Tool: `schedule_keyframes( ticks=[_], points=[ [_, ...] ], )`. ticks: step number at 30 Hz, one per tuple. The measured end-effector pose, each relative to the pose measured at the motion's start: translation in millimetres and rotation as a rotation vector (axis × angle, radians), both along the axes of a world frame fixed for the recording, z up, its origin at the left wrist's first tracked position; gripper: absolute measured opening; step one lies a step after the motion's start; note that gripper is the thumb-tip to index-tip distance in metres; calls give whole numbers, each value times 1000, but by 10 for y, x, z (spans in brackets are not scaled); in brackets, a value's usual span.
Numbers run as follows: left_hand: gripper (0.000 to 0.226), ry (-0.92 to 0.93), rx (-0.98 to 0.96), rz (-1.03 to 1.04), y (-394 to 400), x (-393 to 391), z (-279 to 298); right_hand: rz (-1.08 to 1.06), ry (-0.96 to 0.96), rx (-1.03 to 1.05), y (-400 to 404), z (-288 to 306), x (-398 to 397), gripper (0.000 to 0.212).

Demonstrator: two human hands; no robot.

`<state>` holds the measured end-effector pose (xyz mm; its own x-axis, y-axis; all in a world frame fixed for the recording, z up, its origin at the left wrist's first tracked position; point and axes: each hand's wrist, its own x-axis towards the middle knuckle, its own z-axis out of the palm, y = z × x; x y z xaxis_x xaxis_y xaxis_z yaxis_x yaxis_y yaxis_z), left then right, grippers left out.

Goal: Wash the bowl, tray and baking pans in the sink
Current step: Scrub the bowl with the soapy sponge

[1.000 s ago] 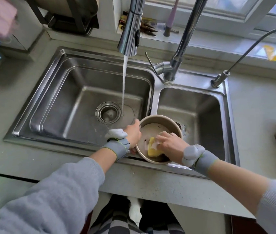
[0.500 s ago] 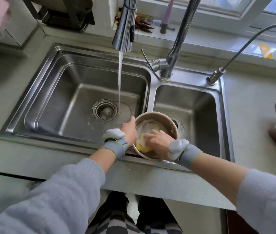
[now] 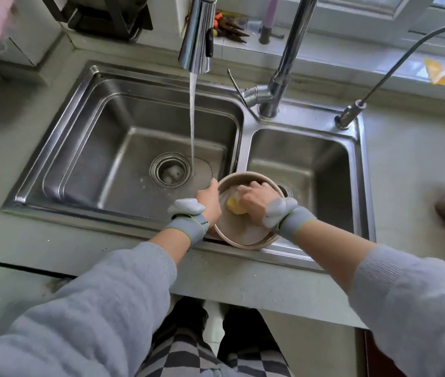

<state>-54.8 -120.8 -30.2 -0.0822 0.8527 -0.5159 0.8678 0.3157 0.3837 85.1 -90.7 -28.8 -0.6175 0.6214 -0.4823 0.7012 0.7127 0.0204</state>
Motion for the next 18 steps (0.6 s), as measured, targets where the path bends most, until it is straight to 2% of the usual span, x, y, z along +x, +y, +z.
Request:
schedule_keyframes(
  ticks=[4,6,8,10,12,14,18],
  points=[
    [43,1,-17,8,-11,-8,3,228,-63,-121,-271,56,155,27],
    [44,-13,-11,12,-8,-8,-4,162,-84,-49,-129,96,279,28],
    [43,-12,7,10,-14,-10,5,65,-4,36,-53,98,119,32],
    [46,-13,5,6,-22,-5,17,75,50,-21,-122,80,-122,34],
    [46,-8,-2,1,-24,-12,19,160,-8,-135,-230,88,-111,31],
    [42,-12,10,3,-21,-21,1,211,-82,-161,-210,159,118,26],
    [41,-32,5,-1,-26,-20,-17,81,-74,2,-5,112,177,32]
  ],
)
